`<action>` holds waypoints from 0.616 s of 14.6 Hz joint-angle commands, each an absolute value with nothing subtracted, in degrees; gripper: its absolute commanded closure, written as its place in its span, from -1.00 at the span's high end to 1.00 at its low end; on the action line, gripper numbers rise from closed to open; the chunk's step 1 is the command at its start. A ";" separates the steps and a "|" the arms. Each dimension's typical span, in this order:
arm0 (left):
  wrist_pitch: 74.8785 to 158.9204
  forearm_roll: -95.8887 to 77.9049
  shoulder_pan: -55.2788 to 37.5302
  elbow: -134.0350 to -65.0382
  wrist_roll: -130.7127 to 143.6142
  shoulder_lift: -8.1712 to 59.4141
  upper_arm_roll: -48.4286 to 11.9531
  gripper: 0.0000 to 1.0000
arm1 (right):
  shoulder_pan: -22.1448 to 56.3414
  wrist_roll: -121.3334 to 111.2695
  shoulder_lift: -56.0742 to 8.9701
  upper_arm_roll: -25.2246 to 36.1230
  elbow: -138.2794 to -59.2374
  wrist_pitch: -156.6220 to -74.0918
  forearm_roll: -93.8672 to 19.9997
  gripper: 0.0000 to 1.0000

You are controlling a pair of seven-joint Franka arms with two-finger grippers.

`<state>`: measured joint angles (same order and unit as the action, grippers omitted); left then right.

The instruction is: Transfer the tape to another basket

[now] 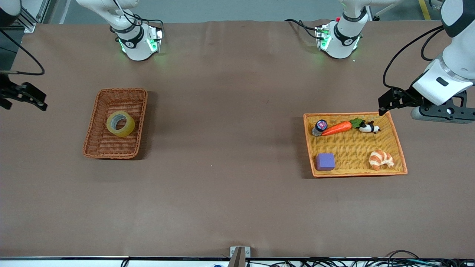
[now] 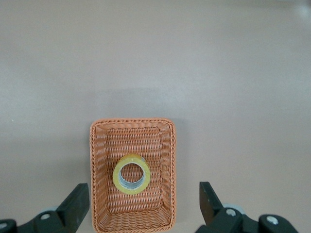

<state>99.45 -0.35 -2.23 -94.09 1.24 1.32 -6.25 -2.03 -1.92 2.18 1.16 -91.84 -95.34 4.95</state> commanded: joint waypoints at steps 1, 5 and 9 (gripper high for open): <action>98.79 0.88 -1.93 -92.64 1.67 1.93 -6.59 1.00 | -2.11 -0.44 0.79 0.79 -87.54 -89.94 3.34 1.00; 98.79 0.97 -1.93 -92.64 1.67 1.93 -6.59 1.00 | -2.20 2.37 1.41 0.88 -87.37 -87.19 -0.17 1.00; 98.79 0.97 -1.93 -92.64 1.67 1.93 -6.59 1.00 | -2.11 2.46 1.05 1.23 -86.40 -86.93 -0.44 1.00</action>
<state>99.45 -0.35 -2.22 -94.08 1.24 1.33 -6.25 -2.11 1.47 1.84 1.30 -87.94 -88.17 0.89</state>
